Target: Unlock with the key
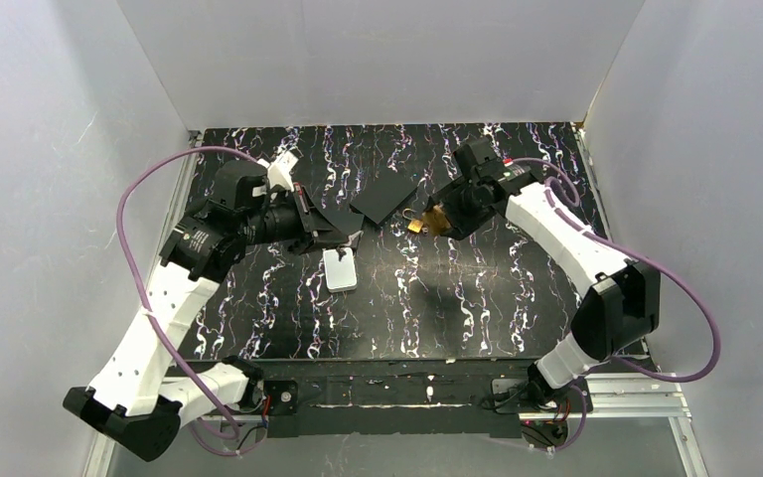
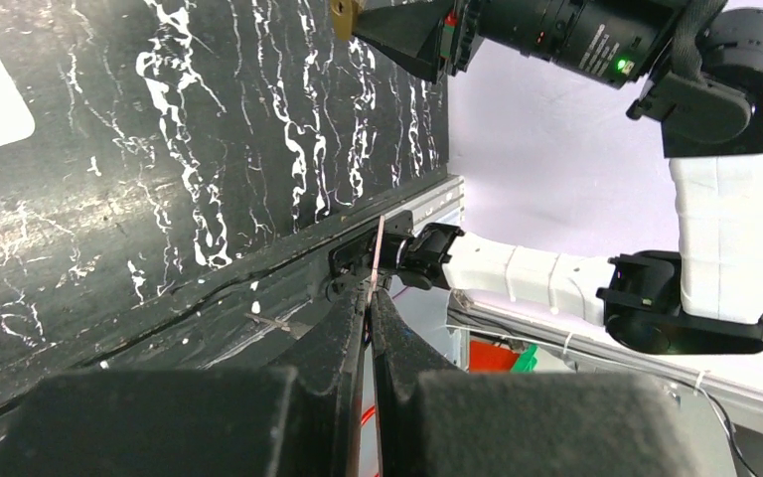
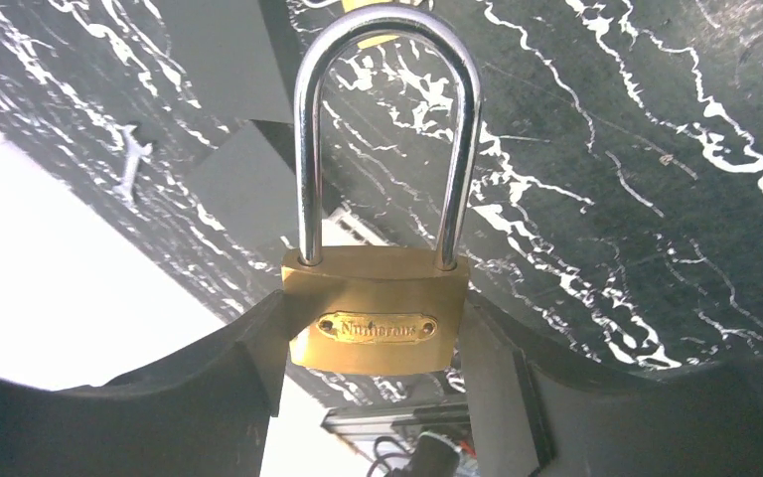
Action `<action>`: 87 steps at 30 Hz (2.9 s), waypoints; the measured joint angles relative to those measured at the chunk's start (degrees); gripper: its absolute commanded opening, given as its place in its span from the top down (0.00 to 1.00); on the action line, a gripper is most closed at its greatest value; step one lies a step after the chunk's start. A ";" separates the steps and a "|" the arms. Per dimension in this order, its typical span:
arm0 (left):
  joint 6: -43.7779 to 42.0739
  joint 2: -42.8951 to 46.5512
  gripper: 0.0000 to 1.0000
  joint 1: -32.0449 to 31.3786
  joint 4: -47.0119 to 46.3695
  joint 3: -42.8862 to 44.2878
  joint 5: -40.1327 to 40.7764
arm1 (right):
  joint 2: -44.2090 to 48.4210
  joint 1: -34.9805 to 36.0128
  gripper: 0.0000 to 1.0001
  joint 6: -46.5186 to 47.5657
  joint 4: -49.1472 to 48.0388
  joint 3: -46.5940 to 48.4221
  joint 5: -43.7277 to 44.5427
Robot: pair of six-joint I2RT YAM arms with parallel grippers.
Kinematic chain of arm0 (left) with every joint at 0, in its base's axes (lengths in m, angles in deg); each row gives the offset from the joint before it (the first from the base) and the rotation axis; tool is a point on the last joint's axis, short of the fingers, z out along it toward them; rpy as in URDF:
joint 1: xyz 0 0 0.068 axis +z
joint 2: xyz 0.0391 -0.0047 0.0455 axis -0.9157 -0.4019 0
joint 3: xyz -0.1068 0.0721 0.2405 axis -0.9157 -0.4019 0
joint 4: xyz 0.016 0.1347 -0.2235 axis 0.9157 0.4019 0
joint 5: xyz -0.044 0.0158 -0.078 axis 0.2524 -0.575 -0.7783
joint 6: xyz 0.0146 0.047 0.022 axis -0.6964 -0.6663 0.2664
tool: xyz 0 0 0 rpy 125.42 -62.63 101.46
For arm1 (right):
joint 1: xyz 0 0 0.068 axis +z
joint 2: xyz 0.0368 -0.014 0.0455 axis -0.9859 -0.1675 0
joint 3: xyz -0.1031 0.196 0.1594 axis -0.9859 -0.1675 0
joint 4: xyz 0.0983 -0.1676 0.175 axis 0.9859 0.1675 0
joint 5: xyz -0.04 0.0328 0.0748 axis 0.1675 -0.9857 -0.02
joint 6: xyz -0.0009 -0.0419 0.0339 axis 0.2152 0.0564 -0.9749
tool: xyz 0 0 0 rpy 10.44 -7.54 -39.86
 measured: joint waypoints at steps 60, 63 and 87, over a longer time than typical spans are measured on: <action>-9.20 -8.92 1.00 -7.26 2.40 12.07 5.31 | 4.87 -2.03 0.99 -6.08 -18.75 4.24 -28.61; -8.68 -9.92 1.00 -7.26 -1.75 12.00 5.14 | 5.84 -1.09 0.99 -5.81 -14.80 4.85 -24.55; -14.88 -17.33 1.00 -7.19 -10.38 11.93 4.79 | 6.01 3.04 0.99 -7.48 -0.81 11.89 -13.18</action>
